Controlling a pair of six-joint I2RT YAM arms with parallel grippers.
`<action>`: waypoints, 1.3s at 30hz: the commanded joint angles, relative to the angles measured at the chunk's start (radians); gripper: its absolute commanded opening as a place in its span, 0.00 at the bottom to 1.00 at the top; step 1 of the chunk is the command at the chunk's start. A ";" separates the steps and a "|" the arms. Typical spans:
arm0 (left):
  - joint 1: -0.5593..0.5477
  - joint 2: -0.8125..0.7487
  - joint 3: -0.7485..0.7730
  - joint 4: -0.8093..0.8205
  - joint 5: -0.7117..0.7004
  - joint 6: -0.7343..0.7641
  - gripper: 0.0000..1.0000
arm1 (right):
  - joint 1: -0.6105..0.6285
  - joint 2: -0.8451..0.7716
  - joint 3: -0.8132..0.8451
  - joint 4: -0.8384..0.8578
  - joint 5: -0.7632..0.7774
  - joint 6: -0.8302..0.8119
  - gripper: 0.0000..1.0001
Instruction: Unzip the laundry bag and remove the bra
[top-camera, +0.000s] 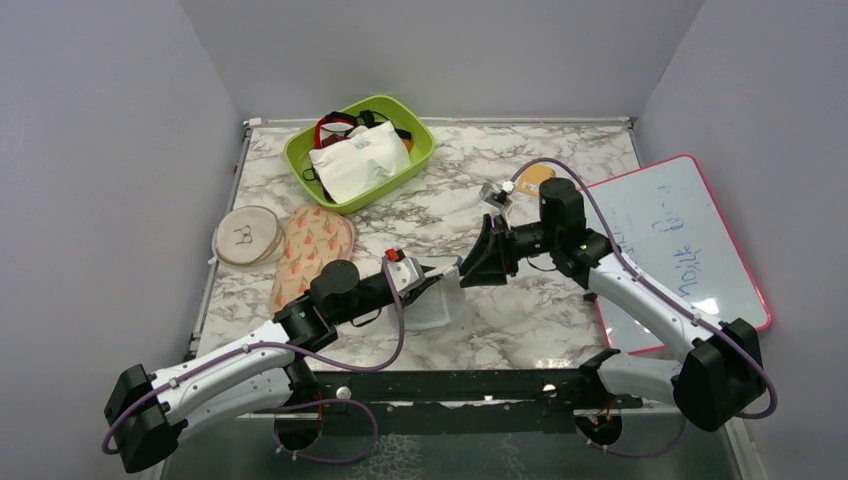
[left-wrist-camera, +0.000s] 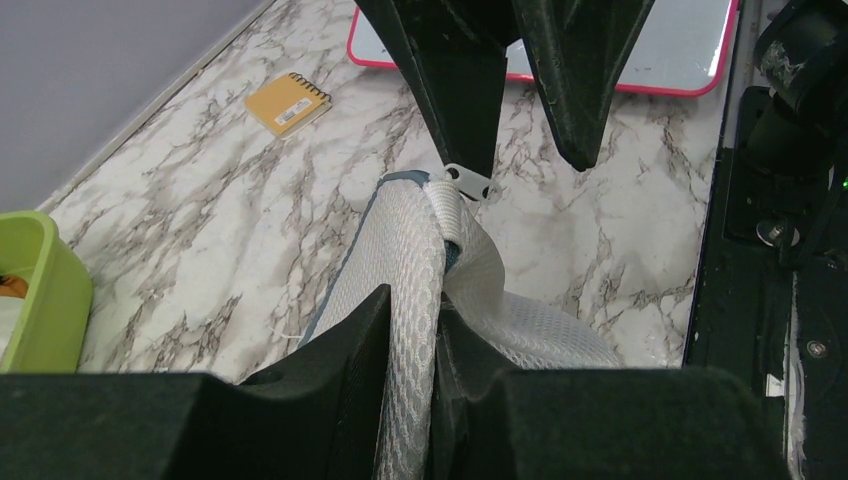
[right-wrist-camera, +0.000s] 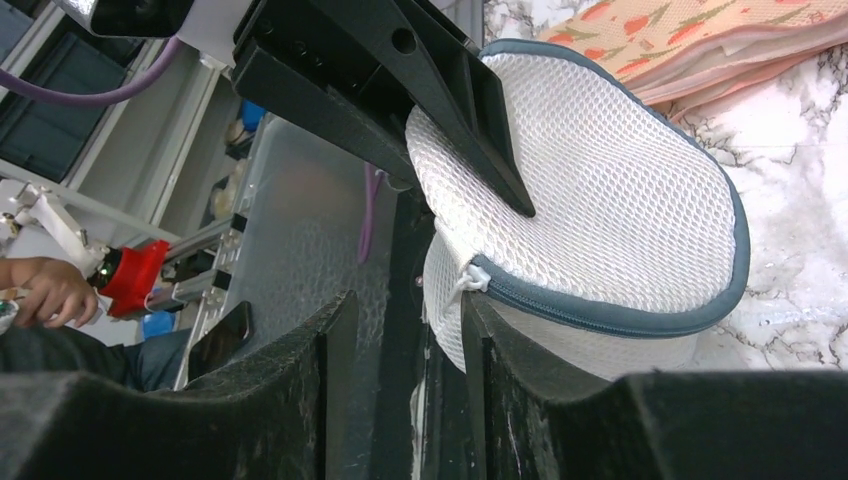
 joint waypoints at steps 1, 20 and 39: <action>0.004 0.001 0.023 0.031 0.042 0.019 0.00 | -0.003 -0.021 0.022 -0.024 -0.016 0.013 0.41; 0.004 0.008 0.024 0.039 0.055 0.004 0.00 | -0.003 0.023 -0.042 0.142 0.063 0.118 0.25; 0.004 0.037 0.034 0.044 0.088 -0.009 0.00 | -0.003 0.034 -0.119 0.292 0.118 0.175 0.02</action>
